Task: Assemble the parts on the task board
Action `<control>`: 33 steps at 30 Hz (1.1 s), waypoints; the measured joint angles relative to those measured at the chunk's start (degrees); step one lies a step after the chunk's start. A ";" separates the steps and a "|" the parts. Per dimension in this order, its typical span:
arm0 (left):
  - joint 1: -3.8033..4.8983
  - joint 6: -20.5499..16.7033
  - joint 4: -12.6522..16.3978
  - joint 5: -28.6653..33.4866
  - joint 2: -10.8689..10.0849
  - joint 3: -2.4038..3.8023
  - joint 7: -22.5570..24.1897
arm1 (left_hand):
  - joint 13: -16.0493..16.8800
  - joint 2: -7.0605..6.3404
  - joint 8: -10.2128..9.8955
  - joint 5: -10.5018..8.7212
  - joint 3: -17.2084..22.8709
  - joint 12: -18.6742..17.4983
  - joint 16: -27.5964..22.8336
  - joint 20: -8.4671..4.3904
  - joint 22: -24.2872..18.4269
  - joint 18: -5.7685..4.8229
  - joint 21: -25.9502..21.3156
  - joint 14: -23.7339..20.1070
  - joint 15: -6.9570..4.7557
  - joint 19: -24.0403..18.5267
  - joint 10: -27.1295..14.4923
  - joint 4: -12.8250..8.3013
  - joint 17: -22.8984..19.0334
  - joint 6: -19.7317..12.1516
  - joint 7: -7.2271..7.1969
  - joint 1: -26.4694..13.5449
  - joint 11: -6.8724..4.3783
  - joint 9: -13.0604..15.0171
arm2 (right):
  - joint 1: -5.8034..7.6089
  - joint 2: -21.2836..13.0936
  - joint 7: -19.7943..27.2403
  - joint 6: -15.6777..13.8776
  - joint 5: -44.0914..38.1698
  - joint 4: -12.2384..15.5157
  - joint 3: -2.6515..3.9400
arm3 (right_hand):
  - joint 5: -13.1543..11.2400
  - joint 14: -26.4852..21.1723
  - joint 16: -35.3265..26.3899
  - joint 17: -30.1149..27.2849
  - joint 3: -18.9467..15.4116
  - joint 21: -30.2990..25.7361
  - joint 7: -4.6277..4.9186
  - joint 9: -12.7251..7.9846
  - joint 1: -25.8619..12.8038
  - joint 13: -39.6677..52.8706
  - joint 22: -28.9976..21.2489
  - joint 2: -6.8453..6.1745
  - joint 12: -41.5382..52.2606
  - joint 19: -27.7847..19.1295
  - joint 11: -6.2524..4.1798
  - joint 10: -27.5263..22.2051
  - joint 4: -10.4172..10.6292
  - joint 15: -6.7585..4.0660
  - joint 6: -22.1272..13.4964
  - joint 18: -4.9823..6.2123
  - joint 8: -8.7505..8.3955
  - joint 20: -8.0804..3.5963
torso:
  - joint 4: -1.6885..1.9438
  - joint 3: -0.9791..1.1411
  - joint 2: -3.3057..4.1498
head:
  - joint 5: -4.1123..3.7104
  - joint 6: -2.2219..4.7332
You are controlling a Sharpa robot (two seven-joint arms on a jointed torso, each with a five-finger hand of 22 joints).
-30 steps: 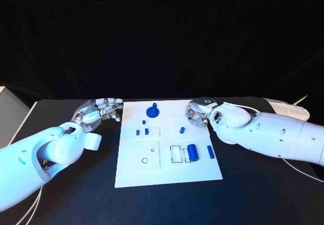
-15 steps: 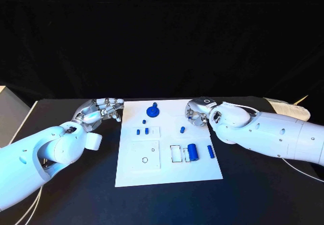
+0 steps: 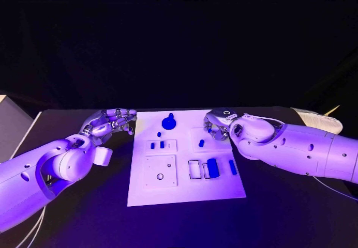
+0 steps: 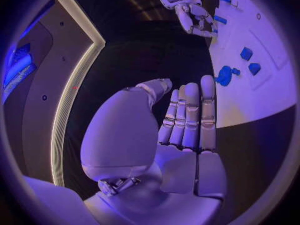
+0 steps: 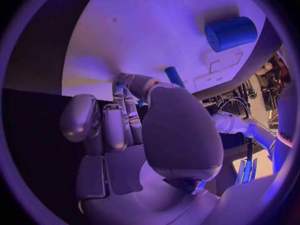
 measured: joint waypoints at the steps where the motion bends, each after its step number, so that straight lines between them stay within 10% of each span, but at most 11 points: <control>1: 0.00 0.00 -0.01 -0.02 0.00 0.00 -0.02 | 0.00 0.00 0.00 0.00 0.00 0.00 0.00 0.00 0.00 -0.01 0.00 0.00 0.00 0.00 0.00 0.00 0.00 0.00 0.00 0.00 0.00 0.00 | -0.05 -0.01 -0.15 -0.20 -0.29 0.08 -0.03 | -0.44 0.08 0.00 0.00 0.19 0.00 0.00 0.01 0.04 0.00 0.18 0.06 0.00 0.00 0.01 0.01 -0.19 -0.08 0.00 0.00 0.00 0.00 | -0.01 0.00 0.00 | -0.01 0.02; 19: -0.02 -0.02 -0.49 -0.09 0.04 0.00 -0.21 | -0.03 0.25 0.00 0.00 -0.17 0.00 0.00 -0.20 -0.05 0.00 0.00 0.00 0.00 0.20 0.00 -0.17 -0.08 0.00 0.00 0.25 0.00 0.05 | -0.68 -1.14 -1.17 -4.87 -1.74 1.80 -0.21 | -1.46 -0.13 0.21 0.00 0.59 1.06 -0.25 0.35 -0.27 -0.03 1.49 0.71 0.00 -0.20 0.02 0.01 -0.75 -0.28 0.66 0.00 0.23 -0.21 | -0.05 0.00 0.01 | 0.15 0.37; 33: -0.04 -0.02 -1.08 0.03 0.07 0.00 -0.29 | -0.04 0.25 0.00 0.00 -0.16 0.00 0.00 -0.20 -0.07 0.00 0.00 0.00 0.00 0.20 0.00 -0.16 -0.13 0.00 0.00 0.25 0.00 0.04 | 1.16 -4.80 -1.12 -6.43 -0.55 8.89 0.62 | -1.68 -0.13 0.44 0.06 0.52 1.06 -0.25 0.40 -0.29 -0.03 1.56 0.71 0.01 -0.20 0.02 0.01 -0.82 -0.28 0.66 0.00 0.23 -0.21 | -0.15 -0.03 -0.07 | 0.27 0.55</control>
